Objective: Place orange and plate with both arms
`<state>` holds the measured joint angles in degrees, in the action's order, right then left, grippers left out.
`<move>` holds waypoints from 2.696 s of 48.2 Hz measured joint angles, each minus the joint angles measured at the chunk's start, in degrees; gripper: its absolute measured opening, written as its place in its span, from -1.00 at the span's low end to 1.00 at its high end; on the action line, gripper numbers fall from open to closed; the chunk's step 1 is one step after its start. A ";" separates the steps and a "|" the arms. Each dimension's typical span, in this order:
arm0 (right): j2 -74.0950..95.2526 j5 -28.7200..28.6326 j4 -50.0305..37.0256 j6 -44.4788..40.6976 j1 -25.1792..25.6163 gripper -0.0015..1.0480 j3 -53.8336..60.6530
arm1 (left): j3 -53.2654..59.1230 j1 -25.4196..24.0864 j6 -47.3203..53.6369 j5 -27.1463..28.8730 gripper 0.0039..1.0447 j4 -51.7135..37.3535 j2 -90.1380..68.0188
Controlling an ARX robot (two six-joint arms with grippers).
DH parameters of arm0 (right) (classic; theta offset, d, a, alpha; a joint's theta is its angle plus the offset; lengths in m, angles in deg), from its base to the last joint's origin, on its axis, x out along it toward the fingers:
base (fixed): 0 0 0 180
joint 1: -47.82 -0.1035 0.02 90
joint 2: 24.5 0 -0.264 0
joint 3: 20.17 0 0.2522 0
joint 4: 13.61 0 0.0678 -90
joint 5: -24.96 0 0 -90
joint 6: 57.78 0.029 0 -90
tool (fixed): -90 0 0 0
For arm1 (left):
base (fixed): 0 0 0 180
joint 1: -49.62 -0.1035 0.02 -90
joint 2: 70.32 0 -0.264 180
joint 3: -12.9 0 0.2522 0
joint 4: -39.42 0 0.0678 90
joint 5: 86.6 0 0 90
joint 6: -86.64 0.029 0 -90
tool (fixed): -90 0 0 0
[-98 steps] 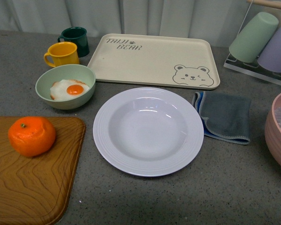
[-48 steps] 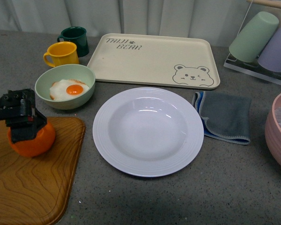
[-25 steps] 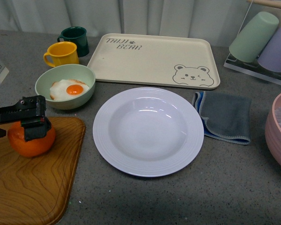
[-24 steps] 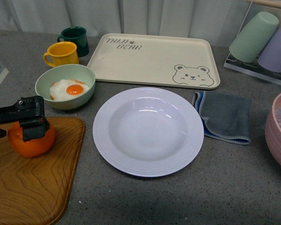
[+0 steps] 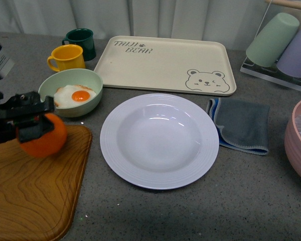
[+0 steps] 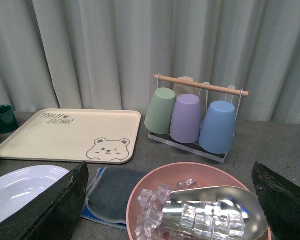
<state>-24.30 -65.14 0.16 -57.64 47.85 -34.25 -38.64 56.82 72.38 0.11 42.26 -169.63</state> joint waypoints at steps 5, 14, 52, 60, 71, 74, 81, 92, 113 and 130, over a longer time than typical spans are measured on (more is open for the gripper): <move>0.00 -0.02 0.00 -0.02 0.00 0.82 0.00 | -2.49 5.11 -1.46 0.09 -0.07 -0.11 1.55; 0.00 0.00 0.00 0.00 0.00 0.82 0.00 | -7.34 12.98 -3.04 1.51 -0.08 -0.63 -1.05; 0.00 0.00 0.00 -0.02 0.00 0.82 0.00 | -19.67 21.59 -4.00 5.33 0.22 0.26 -18.25; 0.00 -0.02 0.00 -0.02 0.00 0.82 0.00 | -18.93 21.81 -4.04 6.60 0.67 -1.33 -17.66; 0.00 0.00 0.00 0.00 0.00 0.82 0.00 | -14.53 21.05 -4.17 8.50 0.87 -5.25 -10.67; 0.00 0.00 0.00 -0.02 0.00 0.82 0.00 | -13.33 20.65 -4.15 9.29 0.88 -5.92 -8.26; 0.00 -0.07 0.00 -0.02 0.00 0.82 0.00 | -3.08 19.34 3.67 24.70 0.58 -33.92 -5.70; 0.00 0.00 0.00 0.00 0.00 0.82 0.00 | 18.27 10.88 12.79 21.09 -0.39 -61.81 7.82; 0.00 0.00 0.00 0.00 0.00 0.82 0.00 | 30.58 2.45 13.79 12.61 -0.93 -49.55 30.67; 0.00 -0.02 0.00 0.00 0.00 0.82 0.00 | 36.06 -4.68 13.86 4.44 -0.93 -34.93 50.95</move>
<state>-24.30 -65.16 0.16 -57.64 47.85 -34.25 -2.58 52.15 86.24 4.55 7.34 -118.68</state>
